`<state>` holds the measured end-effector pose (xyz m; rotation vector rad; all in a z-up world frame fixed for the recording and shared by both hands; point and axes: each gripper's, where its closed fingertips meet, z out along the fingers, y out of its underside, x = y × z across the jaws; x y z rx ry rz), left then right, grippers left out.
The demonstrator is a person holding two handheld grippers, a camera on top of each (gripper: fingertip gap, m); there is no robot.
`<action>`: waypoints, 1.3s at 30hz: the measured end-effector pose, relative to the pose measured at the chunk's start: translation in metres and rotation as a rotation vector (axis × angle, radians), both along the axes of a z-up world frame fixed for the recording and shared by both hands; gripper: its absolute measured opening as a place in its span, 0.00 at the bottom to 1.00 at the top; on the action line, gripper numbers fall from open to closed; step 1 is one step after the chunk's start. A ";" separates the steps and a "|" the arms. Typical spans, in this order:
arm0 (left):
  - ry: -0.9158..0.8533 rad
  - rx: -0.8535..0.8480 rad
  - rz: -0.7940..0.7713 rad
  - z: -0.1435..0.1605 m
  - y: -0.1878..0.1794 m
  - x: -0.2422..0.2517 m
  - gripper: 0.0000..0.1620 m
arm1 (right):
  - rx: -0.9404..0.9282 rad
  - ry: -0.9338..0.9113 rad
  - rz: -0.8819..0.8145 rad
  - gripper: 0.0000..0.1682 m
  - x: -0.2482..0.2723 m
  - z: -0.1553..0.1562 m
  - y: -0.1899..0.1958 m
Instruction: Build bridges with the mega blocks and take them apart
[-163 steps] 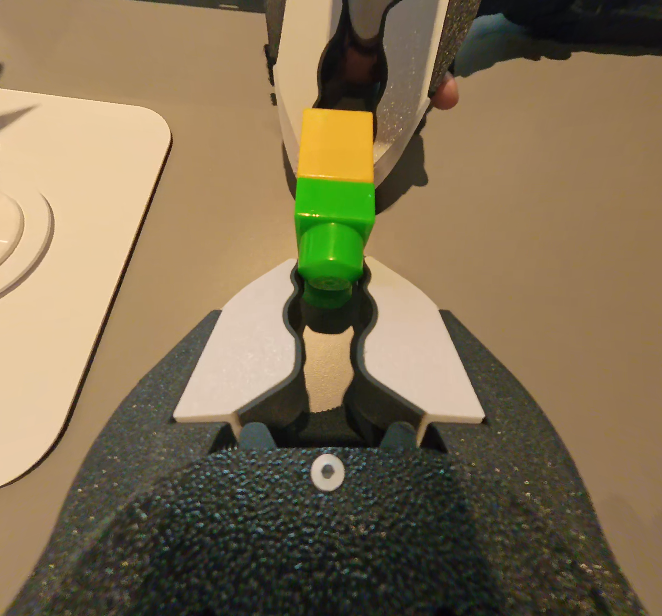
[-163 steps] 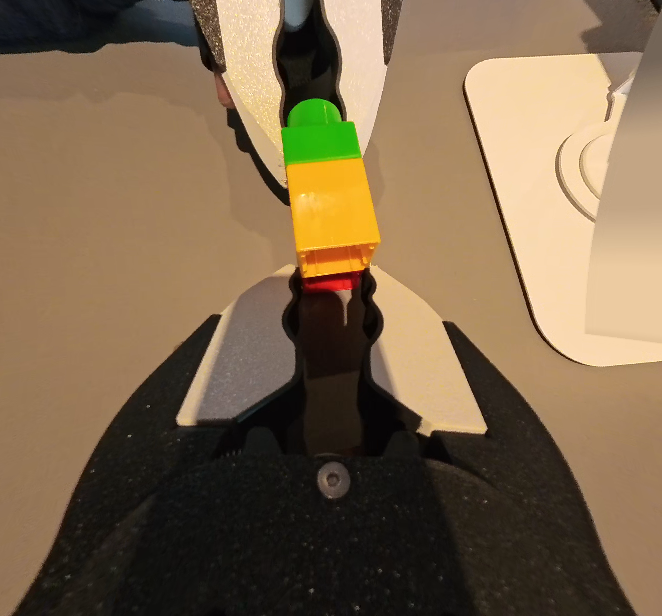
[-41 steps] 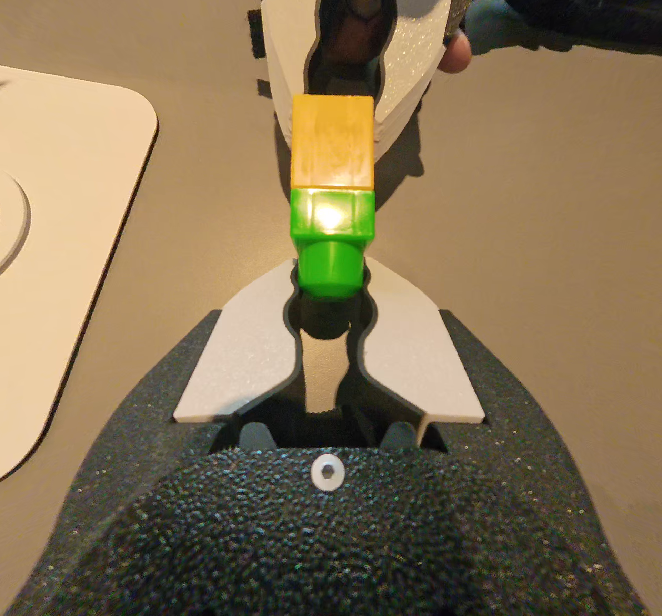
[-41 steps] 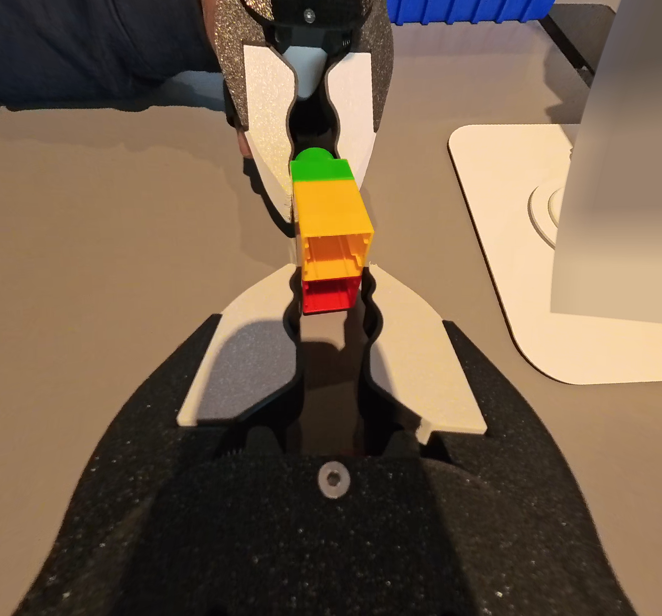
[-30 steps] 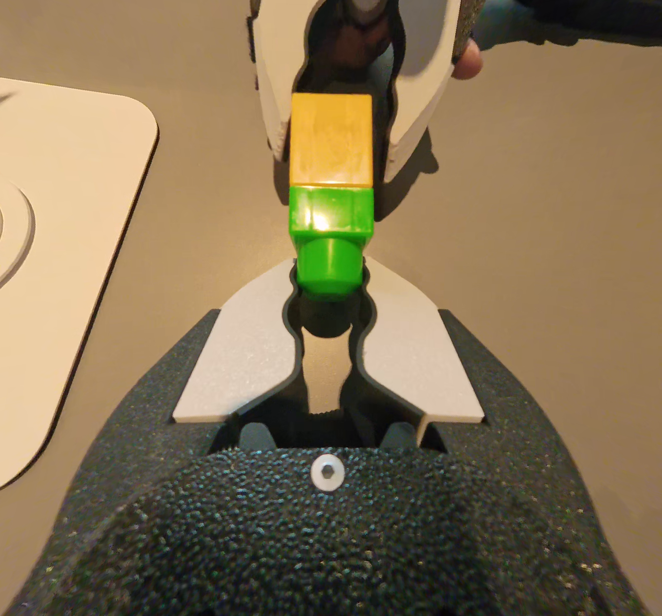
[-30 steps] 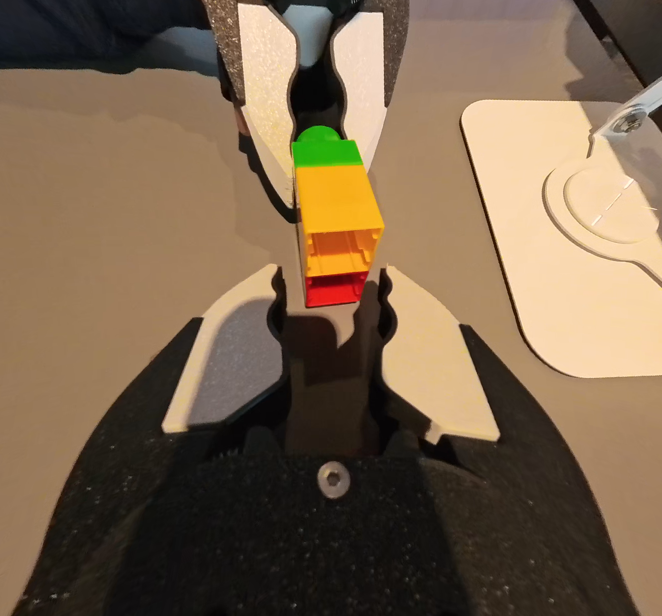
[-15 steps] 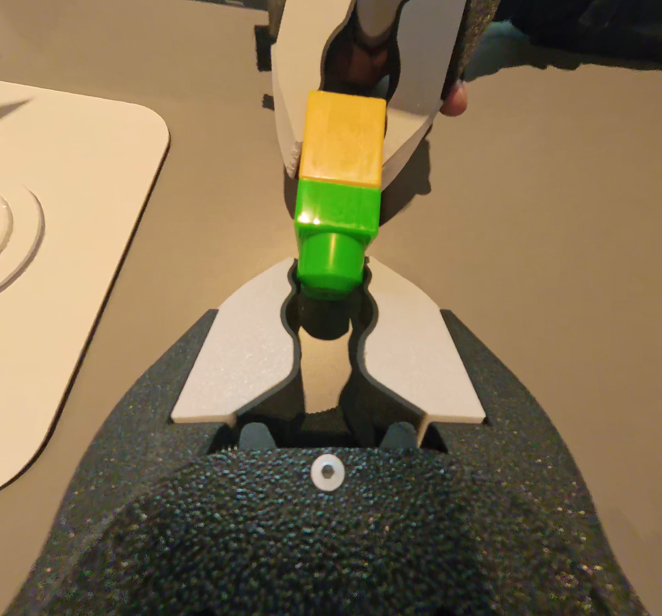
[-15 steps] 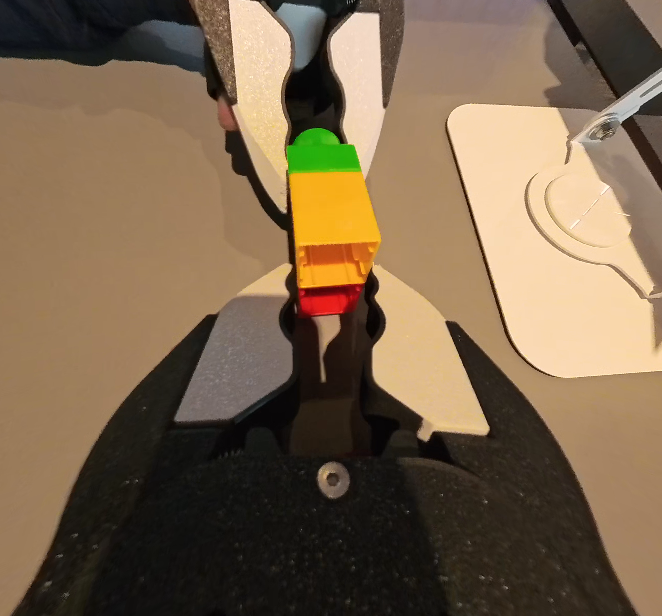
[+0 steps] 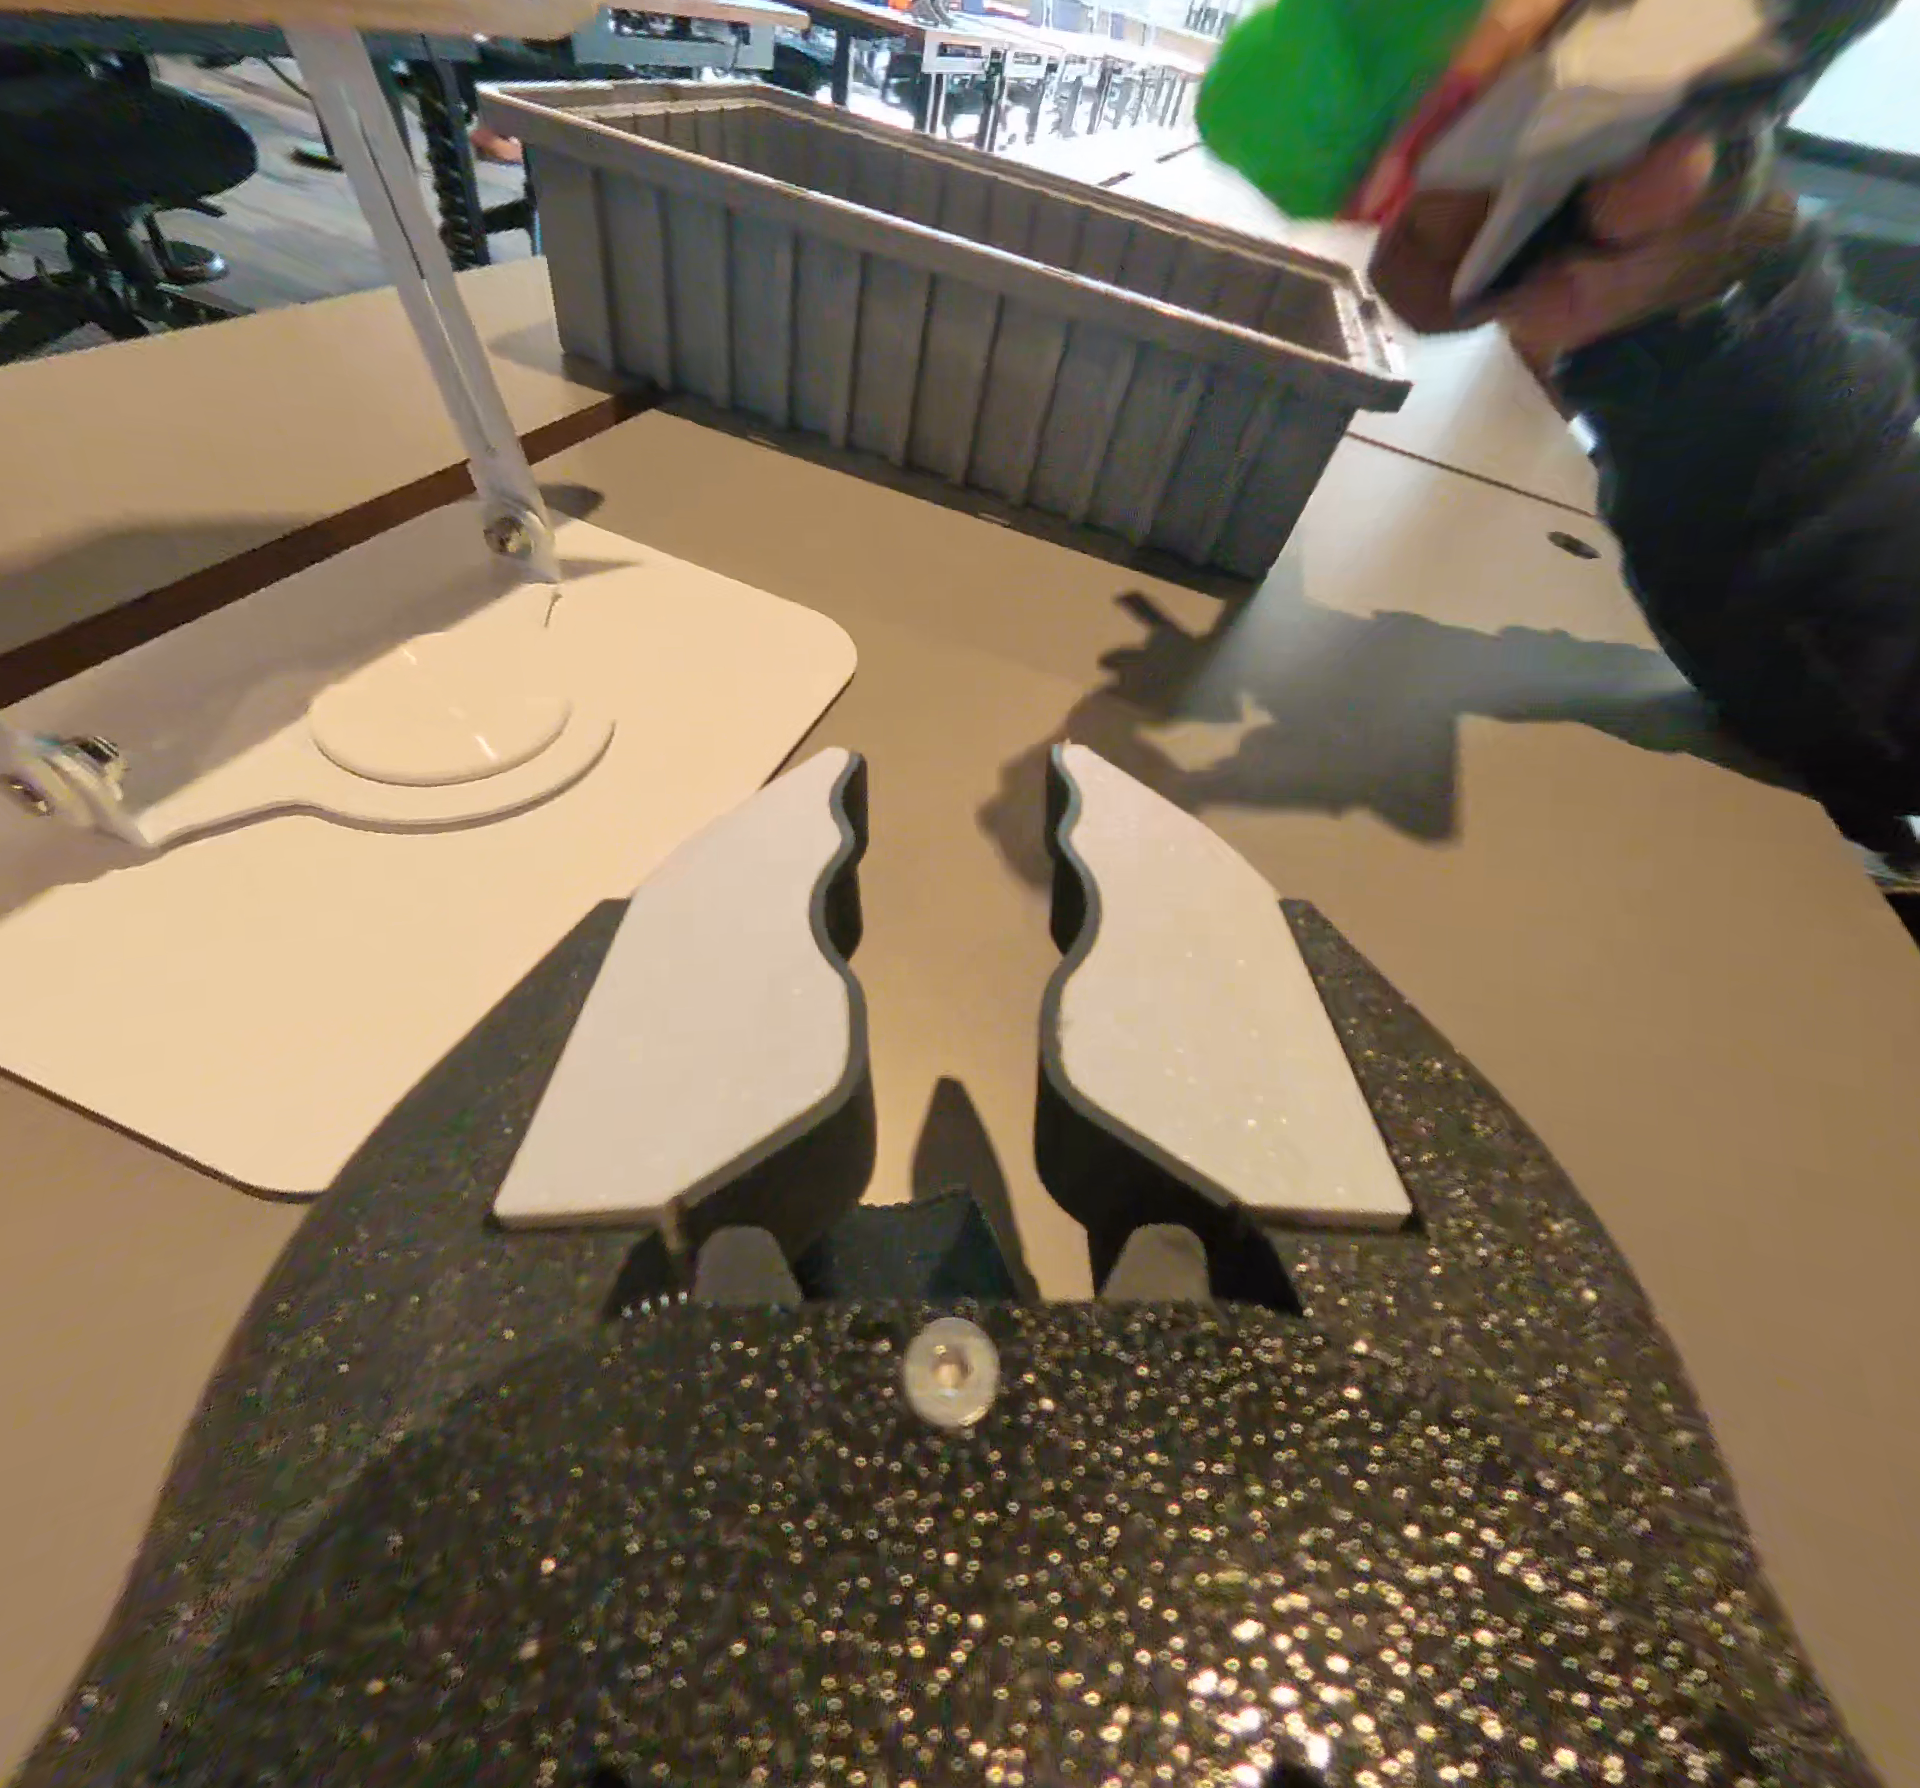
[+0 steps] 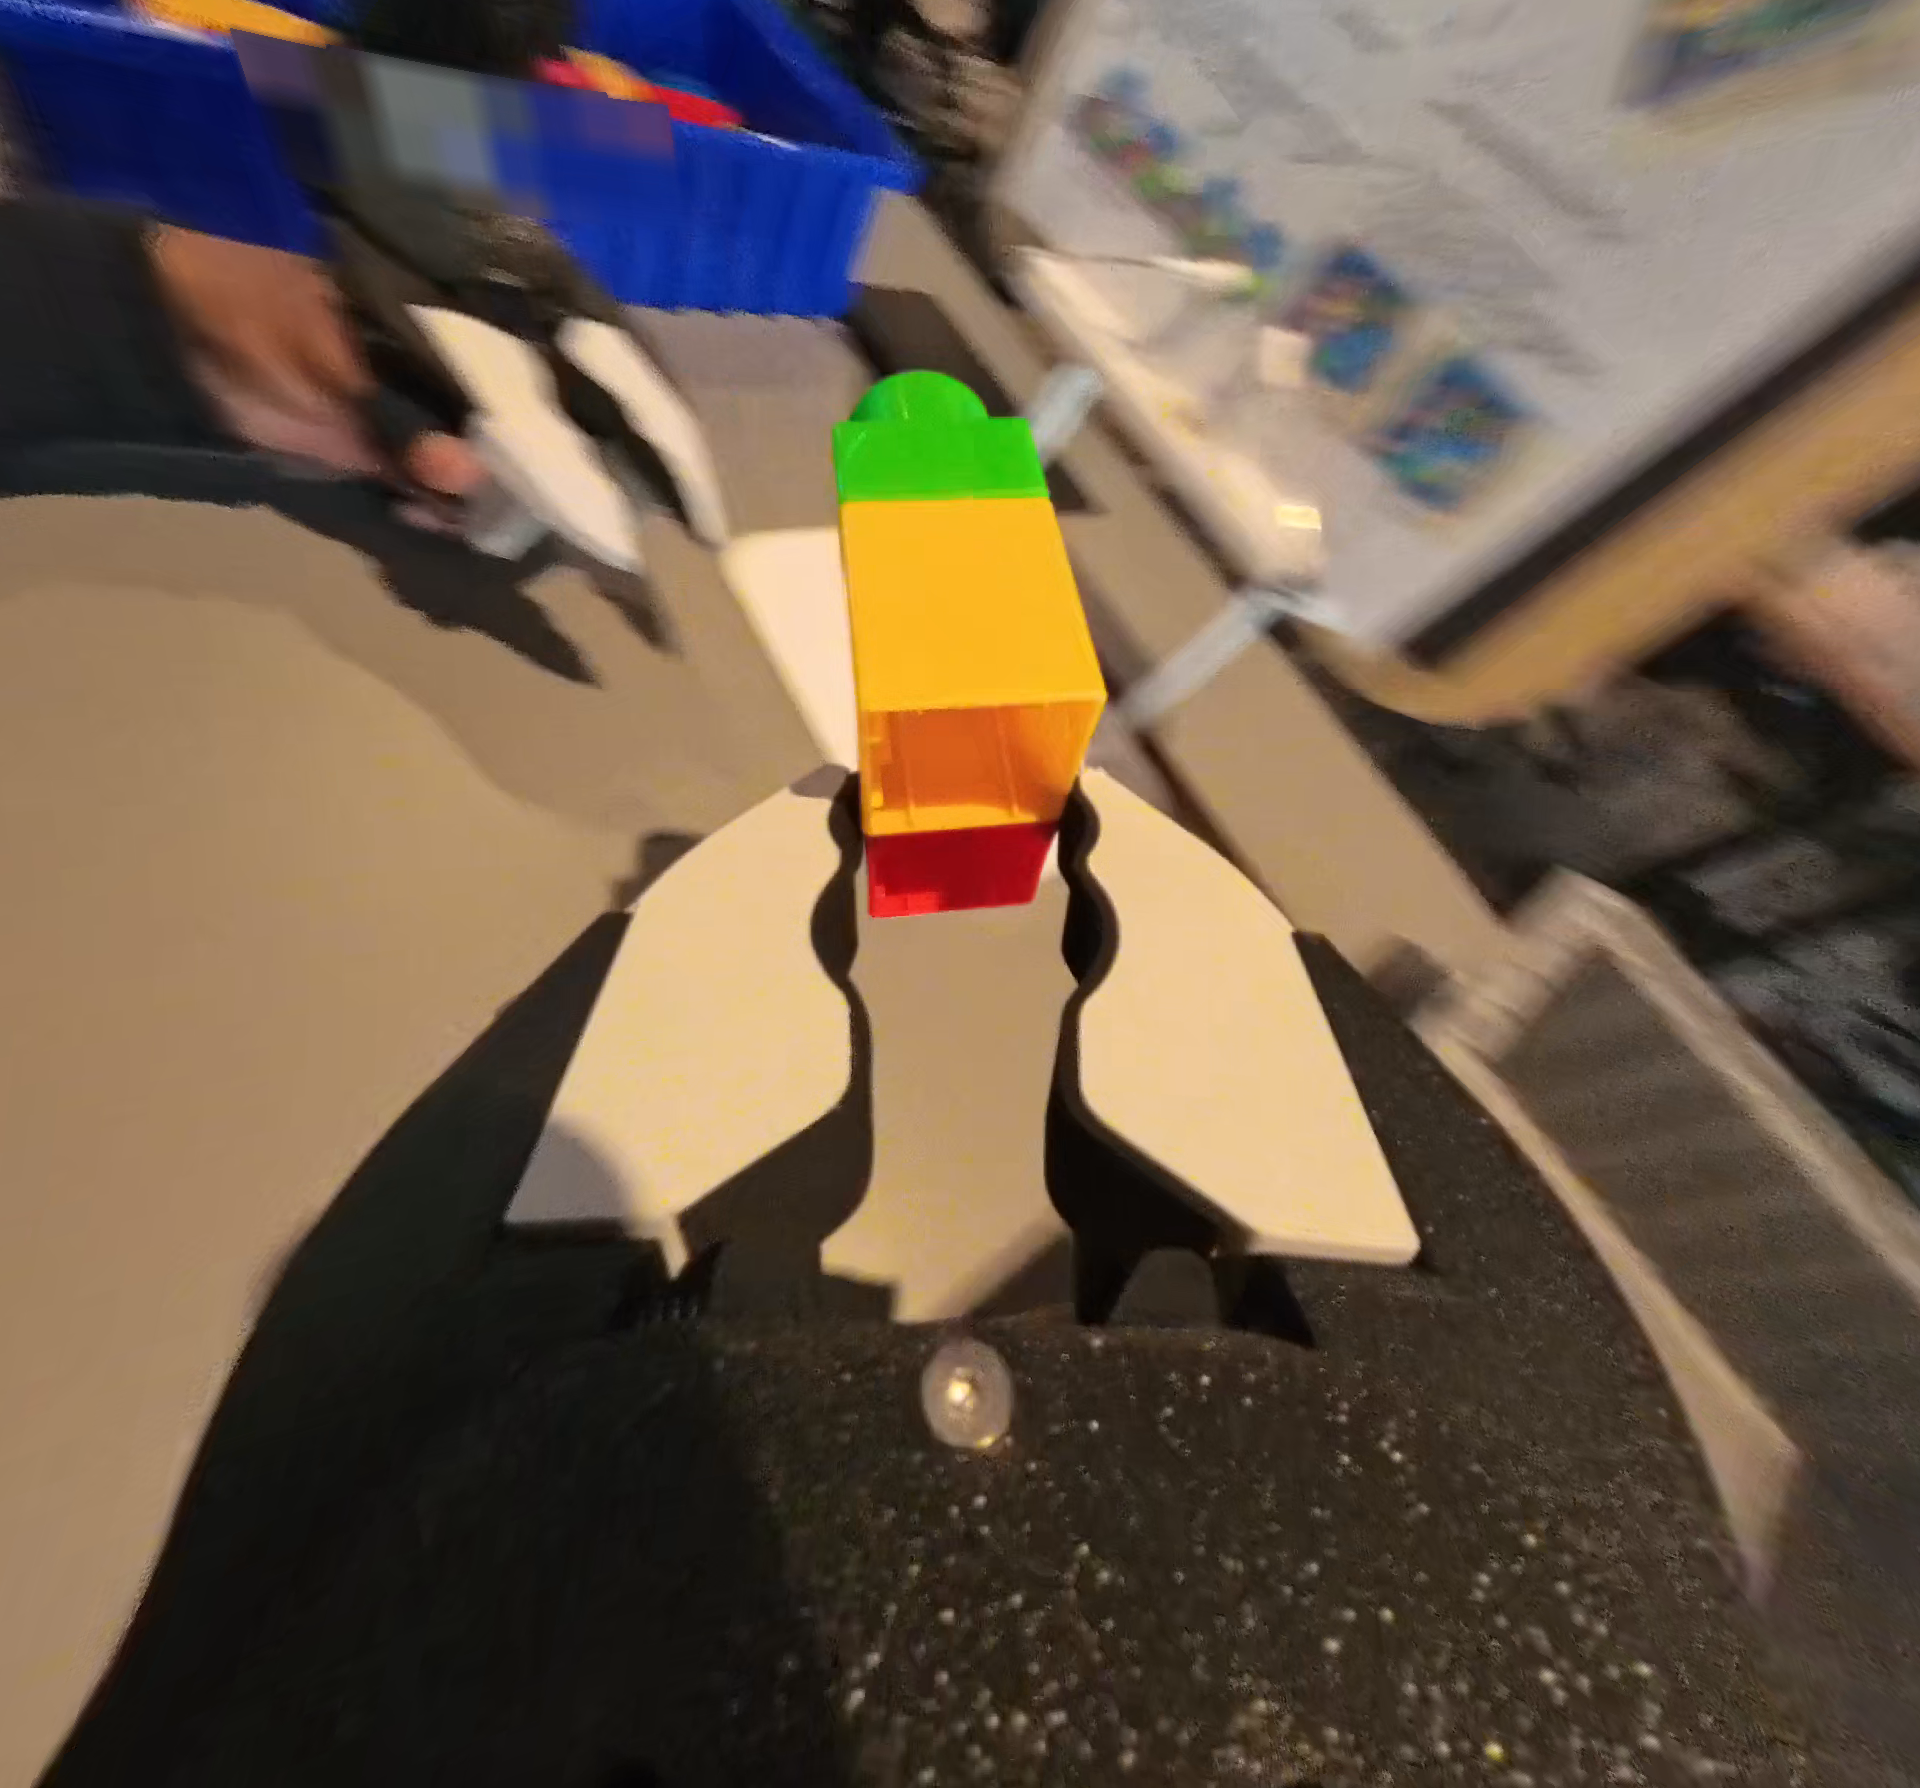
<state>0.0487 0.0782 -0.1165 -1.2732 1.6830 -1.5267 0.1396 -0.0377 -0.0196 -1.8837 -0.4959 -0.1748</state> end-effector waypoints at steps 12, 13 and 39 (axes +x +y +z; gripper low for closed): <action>0.029 0.094 -0.015 -0.009 -0.008 0.001 0.18 | -0.825 -0.479 -0.741 0.22 0.279 -0.108 -0.170; 0.027 0.094 -0.013 -0.008 -0.008 0.001 0.18 | -0.861 -0.509 -0.738 0.22 0.283 -0.115 -0.172; -0.138 0.169 0.226 0.011 0.022 0.009 0.19 | 0.054 -0.700 -0.316 0.33 -0.012 -0.008 0.031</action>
